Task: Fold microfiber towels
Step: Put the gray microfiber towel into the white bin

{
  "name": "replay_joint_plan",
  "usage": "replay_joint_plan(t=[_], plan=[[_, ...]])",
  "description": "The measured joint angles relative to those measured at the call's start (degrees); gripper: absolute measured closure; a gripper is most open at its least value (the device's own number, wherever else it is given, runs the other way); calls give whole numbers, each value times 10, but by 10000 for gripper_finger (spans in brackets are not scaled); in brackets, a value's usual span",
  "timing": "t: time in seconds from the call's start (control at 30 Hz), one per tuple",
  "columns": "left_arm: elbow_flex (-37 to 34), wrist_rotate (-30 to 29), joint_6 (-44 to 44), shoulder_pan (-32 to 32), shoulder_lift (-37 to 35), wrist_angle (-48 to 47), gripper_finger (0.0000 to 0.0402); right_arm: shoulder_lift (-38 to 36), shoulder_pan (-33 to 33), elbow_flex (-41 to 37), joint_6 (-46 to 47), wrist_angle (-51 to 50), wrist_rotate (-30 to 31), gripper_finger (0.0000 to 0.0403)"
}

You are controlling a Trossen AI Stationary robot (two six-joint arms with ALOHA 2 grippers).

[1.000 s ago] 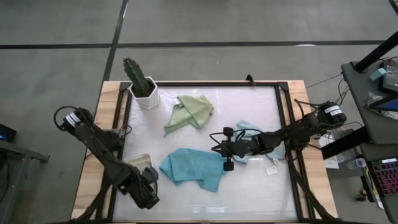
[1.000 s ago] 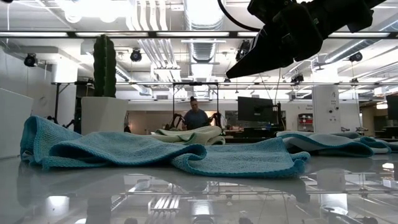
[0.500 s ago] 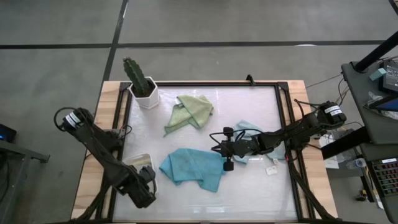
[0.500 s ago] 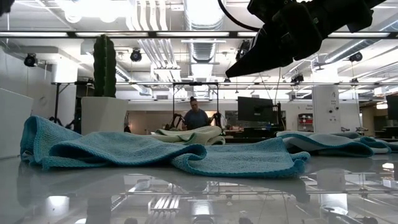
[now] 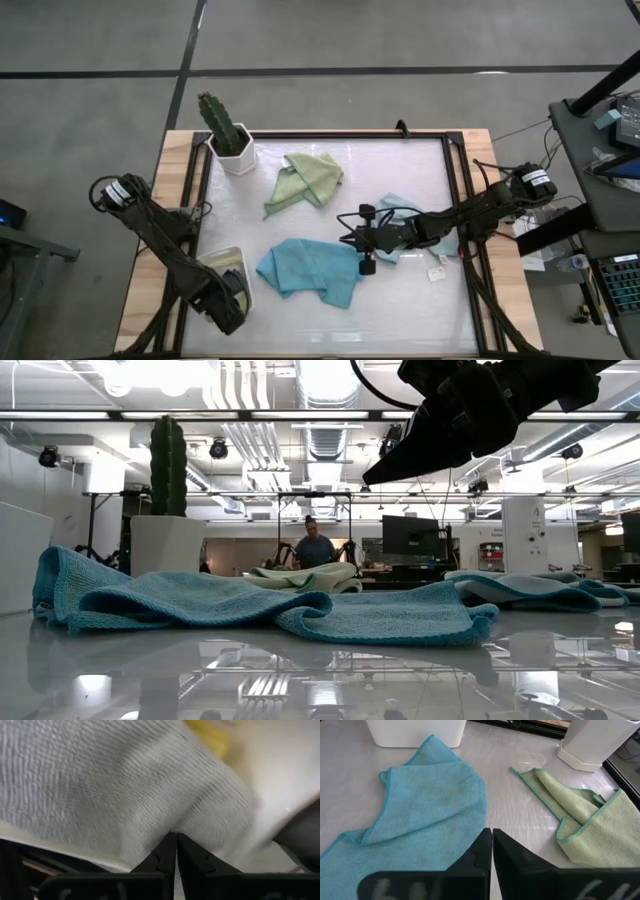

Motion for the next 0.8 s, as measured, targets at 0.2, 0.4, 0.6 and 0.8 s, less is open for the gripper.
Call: replay_joint_plan(t=[0.2, 0.4, 0.6, 0.8], plan=[[3, -3, 0, 0, -33, -9, 400, 0, 0, 0, 1, 0, 0, 394], [-2, -67, -4, 1, -49, -120, 400, 0, 0, 0, 0, 0, 0, 394], [-48, -132, -12, 5, -48, -130, 401, 0, 0, 0, 0, 0, 0, 394], [-104, -121, -74, 8, -48, -115, 401, 0, 0, 0, 0, 3, 0, 394]])
